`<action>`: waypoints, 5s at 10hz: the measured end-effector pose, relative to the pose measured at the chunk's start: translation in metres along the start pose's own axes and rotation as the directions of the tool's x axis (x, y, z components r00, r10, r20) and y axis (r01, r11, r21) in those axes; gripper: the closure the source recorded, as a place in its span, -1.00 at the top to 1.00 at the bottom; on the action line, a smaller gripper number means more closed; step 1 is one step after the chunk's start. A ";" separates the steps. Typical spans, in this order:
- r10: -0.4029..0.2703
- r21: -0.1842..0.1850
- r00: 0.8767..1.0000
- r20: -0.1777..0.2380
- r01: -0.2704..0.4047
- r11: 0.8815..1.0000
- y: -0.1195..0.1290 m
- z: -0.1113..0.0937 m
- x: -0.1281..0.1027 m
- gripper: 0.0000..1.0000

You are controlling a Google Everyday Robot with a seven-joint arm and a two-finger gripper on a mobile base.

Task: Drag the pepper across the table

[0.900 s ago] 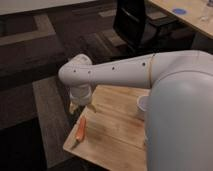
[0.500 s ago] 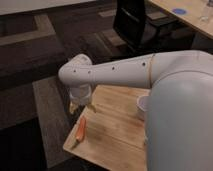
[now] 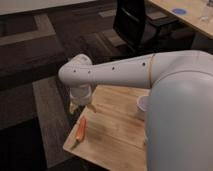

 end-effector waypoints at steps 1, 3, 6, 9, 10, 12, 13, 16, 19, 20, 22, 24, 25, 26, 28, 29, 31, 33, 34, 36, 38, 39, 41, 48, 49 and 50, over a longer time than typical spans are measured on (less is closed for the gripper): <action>0.000 0.000 1.000 0.000 0.000 1.000 0.000 0.000 0.000 0.30; 0.000 0.000 1.000 0.001 0.000 1.000 0.000 0.000 0.000 0.30; 0.000 0.000 1.000 0.002 0.000 1.000 0.000 -0.001 0.000 0.30; 0.000 0.000 1.000 0.002 0.000 1.000 0.000 -0.001 0.000 0.30; 0.000 0.000 1.000 0.001 0.000 1.000 0.000 -0.001 0.000 0.30; 0.000 0.000 1.000 0.001 0.000 1.000 0.000 -0.001 0.000 0.30; 0.000 0.000 1.000 0.001 0.000 1.000 0.000 -0.001 0.000 0.30; 0.000 0.000 1.000 0.001 0.000 1.000 0.000 -0.001 0.000 0.30; 0.000 0.000 1.000 0.001 0.000 1.000 0.000 -0.001 0.000 0.30; 0.000 0.000 1.000 0.001 0.000 1.000 0.000 -0.001 0.000 0.30; 0.000 0.000 1.000 0.001 0.000 1.000 0.000 -0.001 0.000 0.30; 0.000 0.000 1.000 0.001 0.000 1.000 0.000 -0.001 0.000 0.30; 0.000 0.000 1.000 0.001 0.000 1.000 0.000 0.000 0.000 0.30; 0.000 0.000 1.000 0.000 0.000 1.000 0.000 0.000 0.000 0.30; 0.000 0.000 1.000 0.000 0.000 1.000 0.000 0.000 0.000 0.30; 0.000 0.000 1.000 0.000 0.000 1.000 0.000 0.000 0.000 0.30; -0.001 0.007 1.000 -0.004 0.001 1.000 -0.002 0.003 0.003 0.30; -0.001 0.007 1.000 -0.007 0.001 1.000 0.001 0.008 0.008 0.30; -0.003 0.006 1.000 -0.016 0.003 1.000 0.004 0.013 0.013 0.30; -0.005 0.003 1.000 -0.023 0.005 1.000 0.008 0.018 0.020 0.30; 0.002 -0.007 0.999 -0.033 -0.002 1.000 0.010 0.028 0.029 0.30; 0.005 -0.017 0.999 -0.036 -0.005 1.000 0.011 0.034 0.033 0.30; 0.010 -0.047 0.999 -0.032 -0.012 0.999 0.016 0.048 0.042 0.30; -0.027 -0.143 1.000 -0.011 0.025 0.989 0.025 0.092 0.054 0.30; -0.051 -0.151 0.999 -0.012 0.049 0.987 0.029 0.095 0.054 0.30; -0.069 -0.156 0.998 -0.007 0.067 0.986 0.033 0.093 0.053 0.30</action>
